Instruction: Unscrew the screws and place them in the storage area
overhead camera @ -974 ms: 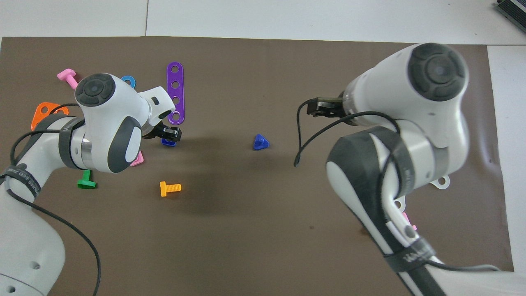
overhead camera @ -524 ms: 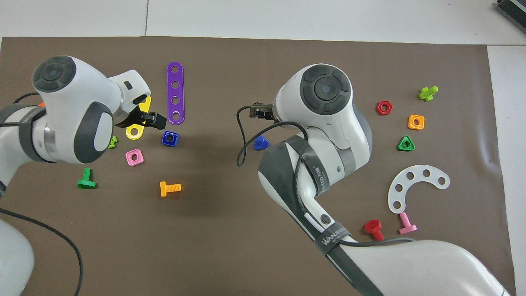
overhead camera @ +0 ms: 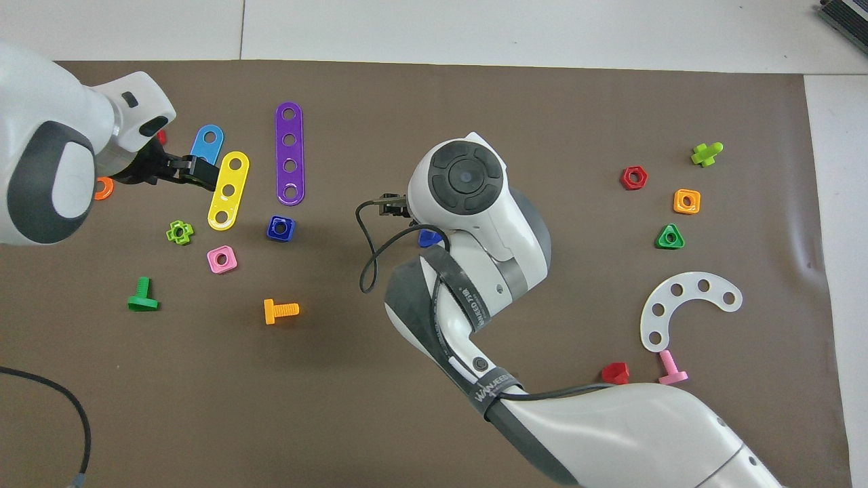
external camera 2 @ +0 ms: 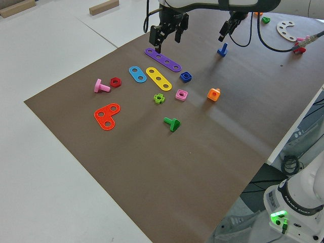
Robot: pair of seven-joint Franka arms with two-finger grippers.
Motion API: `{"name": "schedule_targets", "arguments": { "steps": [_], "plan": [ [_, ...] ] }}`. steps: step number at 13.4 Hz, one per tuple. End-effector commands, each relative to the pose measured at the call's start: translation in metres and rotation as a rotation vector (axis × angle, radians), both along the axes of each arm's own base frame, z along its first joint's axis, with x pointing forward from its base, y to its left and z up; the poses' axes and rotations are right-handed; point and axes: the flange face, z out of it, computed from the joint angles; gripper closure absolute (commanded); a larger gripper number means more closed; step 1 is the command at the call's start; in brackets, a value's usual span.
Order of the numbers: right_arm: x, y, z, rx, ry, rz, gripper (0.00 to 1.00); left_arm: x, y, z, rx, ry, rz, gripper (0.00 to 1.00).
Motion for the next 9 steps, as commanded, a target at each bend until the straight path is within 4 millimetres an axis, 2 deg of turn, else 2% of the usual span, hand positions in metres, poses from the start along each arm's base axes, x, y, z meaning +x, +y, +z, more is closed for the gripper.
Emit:
{"name": "schedule_targets", "arguments": {
  "steps": [1, 3, 5, 6, 7, 9],
  "plan": [
    [-0.001, -0.016, -0.024, -0.011, -0.018, 0.057, 0.0, -0.033, 0.025, 0.052, 0.031, 0.001, 0.017, 0.0],
    [0.004, -0.021, -0.028, -0.007, -0.029, 0.073, 0.03, -0.05, 0.031, 0.076, 0.03, 0.026, 0.029, 0.0],
    [0.004, -0.022, -0.036, -0.01, -0.023, 0.074, 0.11, -0.057, 0.028, 0.101, 0.031, 0.063, 0.03, 0.0],
    [0.0, -0.019, -0.037, -0.016, -0.015, 0.081, 0.2, -0.061, 0.024, 0.109, 0.046, 0.092, 0.022, 0.0],
    [-0.001, -0.017, -0.038, -0.018, -0.011, 0.084, 0.24, -0.064, 0.023, 0.114, 0.069, 0.113, 0.02, 0.0],
    [-0.002, -0.023, -0.045, -0.023, -0.003, 0.082, 0.36, -0.068, 0.019, 0.122, 0.09, 0.125, 0.011, 0.0]
  ]
}}
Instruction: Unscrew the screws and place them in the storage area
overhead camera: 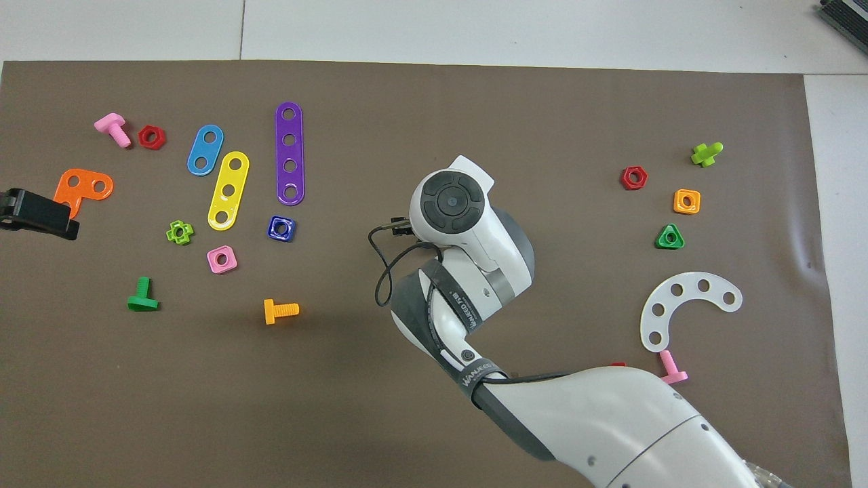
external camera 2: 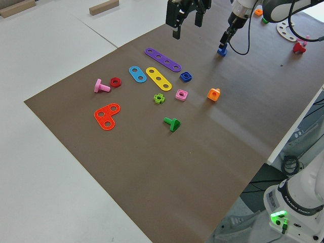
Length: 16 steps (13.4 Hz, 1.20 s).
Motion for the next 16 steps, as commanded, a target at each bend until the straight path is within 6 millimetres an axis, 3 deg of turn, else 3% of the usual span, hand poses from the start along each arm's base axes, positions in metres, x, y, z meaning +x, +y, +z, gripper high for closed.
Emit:
{"name": "schedule_targets", "arguments": {
  "steps": [1, 2, 7, 10, 11, 13, 16],
  "plan": [
    [-0.004, -0.005, -0.012, -0.006, -0.001, 0.024, 0.43, 0.004, -0.008, 0.007, 0.037, 0.006, 0.002, 0.0],
    [-0.005, -0.006, -0.014, -0.008, 0.001, 0.025, 0.43, 0.005, -0.016, 0.007, 0.037, -0.024, 0.024, 0.0],
    [-0.008, -0.003, -0.013, -0.007, 0.007, 0.026, 0.46, 0.002, -0.017, -0.015, 0.035, -0.069, 0.028, 0.0],
    [-0.008, 0.0, -0.01, -0.004, 0.011, 0.025, 0.49, -0.003, -0.018, -0.018, 0.034, -0.078, 0.024, 0.0],
    [-0.009, 0.002, -0.011, -0.005, 0.013, 0.027, 0.58, -0.002, -0.018, -0.018, 0.034, -0.078, 0.024, 0.0],
    [-0.01, 0.002, -0.01, -0.007, 0.015, 0.028, 1.0, 0.0, -0.019, -0.016, 0.032, -0.086, 0.025, 0.0],
    [-0.008, 0.003, -0.004, 0.003, 0.009, 0.015, 1.0, 0.002, -0.02, -0.006, 0.022, -0.099, 0.024, 0.0]
  ]
}}
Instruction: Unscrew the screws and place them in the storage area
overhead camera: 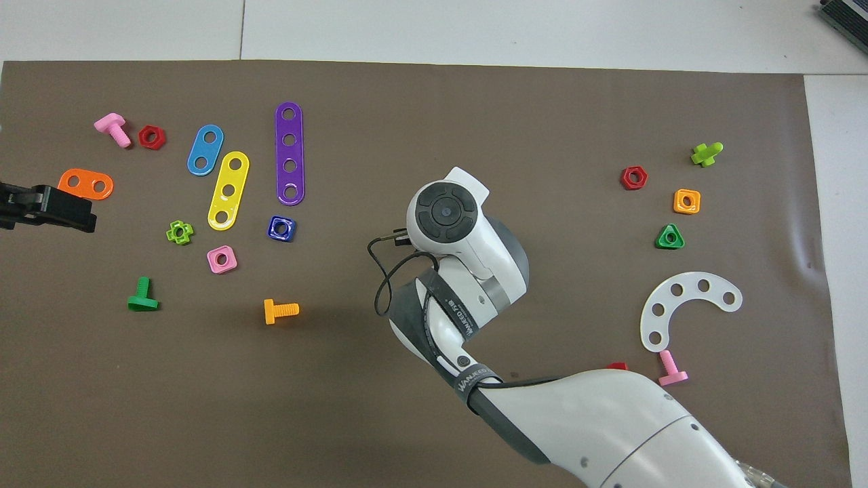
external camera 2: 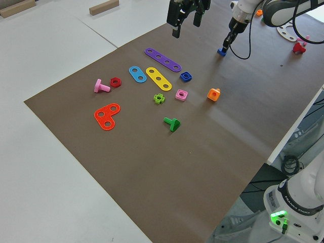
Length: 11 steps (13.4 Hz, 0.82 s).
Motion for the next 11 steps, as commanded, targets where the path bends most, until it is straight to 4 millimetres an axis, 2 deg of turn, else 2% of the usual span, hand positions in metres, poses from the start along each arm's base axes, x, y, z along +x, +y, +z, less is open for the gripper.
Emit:
{"name": "schedule_targets", "arguments": {
  "steps": [1, 3, 4, 6, 7, 9, 11],
  "plan": [
    [0.001, -0.001, 0.009, 0.016, -0.007, -0.003, 1.0, -0.006, -0.002, 0.011, 0.012, -0.026, 0.005, 0.0],
    [0.006, -0.006, 0.025, 0.026, -0.016, -0.034, 1.0, -0.007, -0.003, 0.008, 0.013, -0.026, 0.002, 0.0],
    [0.009, -0.019, 0.053, 0.03, -0.028, -0.058, 1.0, -0.009, -0.003, 0.004, 0.013, -0.02, -0.003, 0.0],
    [0.027, -0.078, 0.101, 0.03, -0.045, -0.132, 1.0, -0.009, 0.0, 0.001, 0.013, -0.018, 0.001, 0.0],
    [0.032, -0.103, 0.117, 0.029, -0.049, -0.161, 1.0, -0.008, 0.003, 0.001, 0.012, -0.023, 0.007, 0.0],
    [0.045, -0.161, 0.135, 0.017, -0.054, -0.18, 1.0, -0.01, 0.006, 0.0, 0.011, -0.038, 0.013, 0.0],
    [0.055, -0.214, 0.138, -0.006, -0.036, -0.168, 1.0, -0.01, 0.005, -0.002, 0.011, -0.04, 0.01, 0.0]
  ]
}}
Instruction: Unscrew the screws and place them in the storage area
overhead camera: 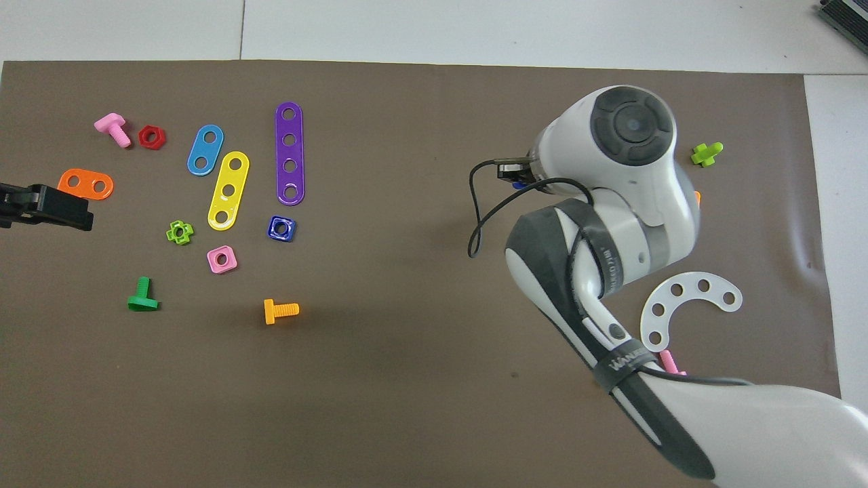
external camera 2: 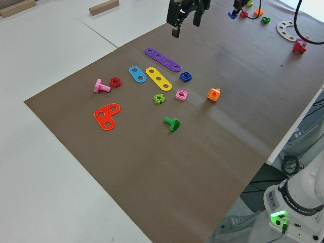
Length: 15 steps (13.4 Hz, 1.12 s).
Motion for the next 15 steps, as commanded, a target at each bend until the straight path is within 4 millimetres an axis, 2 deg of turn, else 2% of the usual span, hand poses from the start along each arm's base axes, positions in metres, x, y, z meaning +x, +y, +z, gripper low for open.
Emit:
{"name": "schedule_targets", "arguments": {
  "steps": [1, 4, 8, 12, 15],
  "plan": [
    [0.003, -0.055, -0.008, -0.012, 0.034, 0.016, 1.0, -0.009, 0.0, -0.001, 0.011, -0.019, 0.006, 0.0],
    [-0.002, -0.117, -0.029, -0.03, 0.05, 0.043, 1.0, -0.011, 0.002, -0.001, 0.012, -0.013, 0.012, 0.0],
    [-0.025, -0.164, -0.077, -0.035, 0.058, 0.038, 1.0, -0.01, 0.0, -0.001, 0.01, -0.014, 0.005, 0.0],
    [-0.06, -0.192, -0.112, -0.03, 0.084, 0.034, 1.0, -0.016, -0.005, -0.006, -0.002, -0.002, -0.001, 0.0],
    [-0.063, -0.188, -0.127, 0.005, 0.065, 0.019, 1.0, -0.017, -0.003, -0.006, -0.055, 0.002, 0.017, 0.0]
  ]
}}
